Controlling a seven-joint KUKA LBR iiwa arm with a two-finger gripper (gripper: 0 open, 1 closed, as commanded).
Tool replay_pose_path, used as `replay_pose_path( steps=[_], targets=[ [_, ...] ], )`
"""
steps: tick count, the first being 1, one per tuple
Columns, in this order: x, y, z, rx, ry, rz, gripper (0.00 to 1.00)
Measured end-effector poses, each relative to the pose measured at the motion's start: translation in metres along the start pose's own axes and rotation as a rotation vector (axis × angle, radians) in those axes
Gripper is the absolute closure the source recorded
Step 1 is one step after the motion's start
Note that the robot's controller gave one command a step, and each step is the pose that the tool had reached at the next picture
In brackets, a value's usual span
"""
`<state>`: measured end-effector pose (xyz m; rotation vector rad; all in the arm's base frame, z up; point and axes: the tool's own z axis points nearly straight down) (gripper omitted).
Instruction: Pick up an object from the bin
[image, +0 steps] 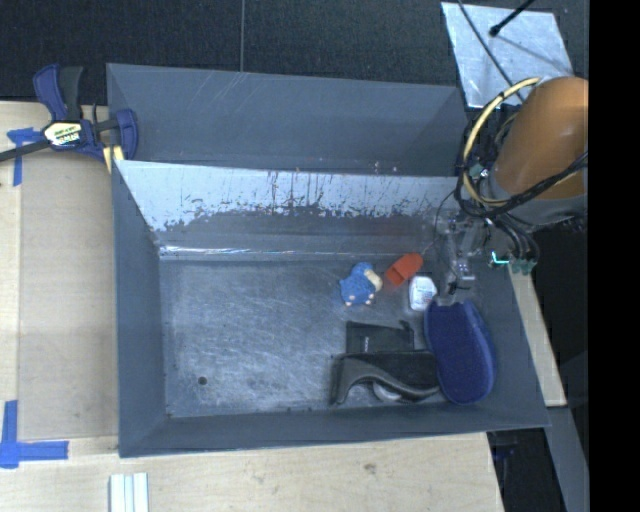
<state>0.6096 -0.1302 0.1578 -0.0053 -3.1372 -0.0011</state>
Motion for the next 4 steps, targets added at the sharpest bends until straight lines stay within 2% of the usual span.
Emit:
replay_pose_path(
  steps=[1, 2, 3, 4],
  targets=[
    [0.055, 0.064, 0.085, 0.006, -0.019, -0.025, 0.0],
    [0.074, 0.097, 0.056, 0.0, -0.012, 0.089, 0.0],
    [0.083, 0.063, 0.048, -0.002, -0.011, 0.254, 0.0],
    [0.085, 0.084, 0.083, 0.0, -0.011, 0.545, 0.0]
  ],
)
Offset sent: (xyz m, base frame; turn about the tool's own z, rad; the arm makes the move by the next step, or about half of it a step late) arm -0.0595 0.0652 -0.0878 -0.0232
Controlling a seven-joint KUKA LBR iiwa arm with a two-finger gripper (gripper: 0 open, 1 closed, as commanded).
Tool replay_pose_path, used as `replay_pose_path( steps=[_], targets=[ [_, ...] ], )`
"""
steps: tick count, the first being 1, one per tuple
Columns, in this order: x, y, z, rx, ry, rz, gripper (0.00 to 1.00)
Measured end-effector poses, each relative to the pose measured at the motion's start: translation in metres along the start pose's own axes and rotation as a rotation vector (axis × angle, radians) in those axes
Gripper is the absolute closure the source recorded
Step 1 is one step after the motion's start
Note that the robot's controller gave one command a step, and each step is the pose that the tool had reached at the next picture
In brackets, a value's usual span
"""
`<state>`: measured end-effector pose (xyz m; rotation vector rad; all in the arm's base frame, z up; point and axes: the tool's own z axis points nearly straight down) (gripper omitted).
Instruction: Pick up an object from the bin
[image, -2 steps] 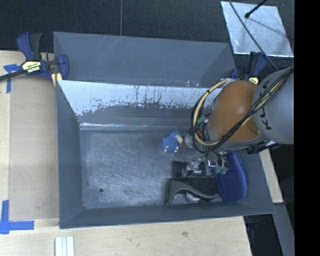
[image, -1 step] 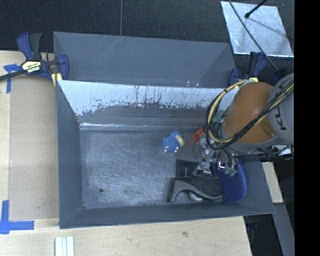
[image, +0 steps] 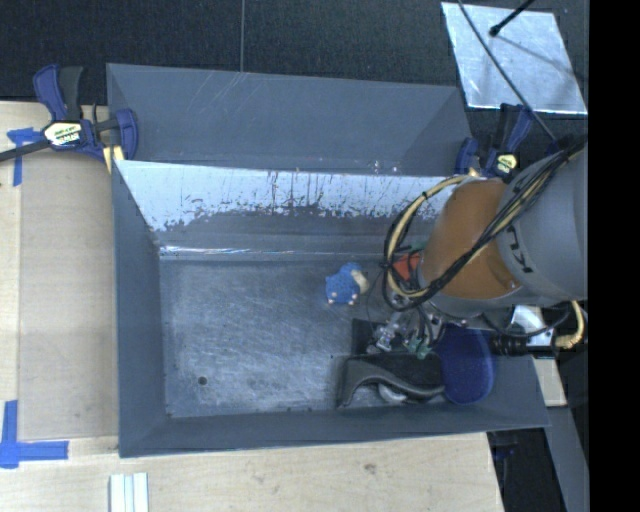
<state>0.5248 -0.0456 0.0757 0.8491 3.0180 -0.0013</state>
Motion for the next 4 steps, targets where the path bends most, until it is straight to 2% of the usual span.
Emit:
replay_pose_path(
  steps=[1, 2, 4],
  targets=[
    [0.008, 0.003, 0.0, 0.004, -0.012, 0.004, 0.0],
    [0.012, 0.006, 0.001, 0.003, 0.001, 0.001, 1.0],
    [0.009, 0.004, -0.031, 0.001, 0.003, -0.004, 1.0]
  ],
)
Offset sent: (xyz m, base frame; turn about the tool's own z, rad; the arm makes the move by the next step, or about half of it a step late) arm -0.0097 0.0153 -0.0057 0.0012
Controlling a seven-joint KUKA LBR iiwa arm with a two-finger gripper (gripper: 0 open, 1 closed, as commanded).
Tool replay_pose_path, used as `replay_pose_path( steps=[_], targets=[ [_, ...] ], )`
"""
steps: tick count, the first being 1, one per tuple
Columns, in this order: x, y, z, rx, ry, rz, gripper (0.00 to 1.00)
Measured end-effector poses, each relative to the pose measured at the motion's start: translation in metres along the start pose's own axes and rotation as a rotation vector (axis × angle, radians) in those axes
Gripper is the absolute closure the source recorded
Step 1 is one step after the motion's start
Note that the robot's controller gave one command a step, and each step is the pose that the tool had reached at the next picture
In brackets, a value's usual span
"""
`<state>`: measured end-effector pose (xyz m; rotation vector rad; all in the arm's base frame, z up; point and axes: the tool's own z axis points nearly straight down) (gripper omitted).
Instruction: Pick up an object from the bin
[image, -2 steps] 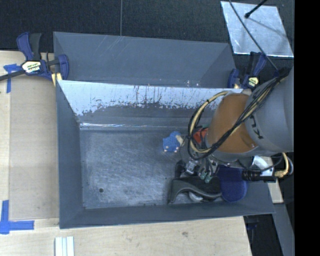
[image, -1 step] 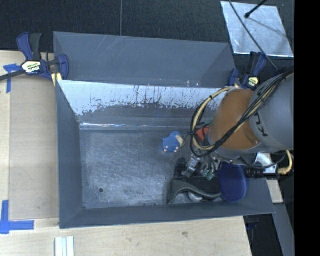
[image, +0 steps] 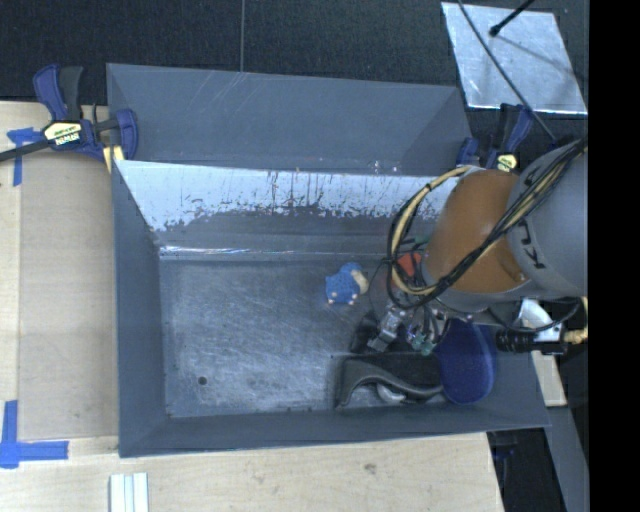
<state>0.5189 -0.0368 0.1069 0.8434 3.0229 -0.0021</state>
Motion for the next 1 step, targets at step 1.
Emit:
replay_pose_path(
  steps=[1],
  targets=[
    [-0.002, -0.0004, -0.0476, -0.002, -0.003, -0.002, 1.0]
  ],
)
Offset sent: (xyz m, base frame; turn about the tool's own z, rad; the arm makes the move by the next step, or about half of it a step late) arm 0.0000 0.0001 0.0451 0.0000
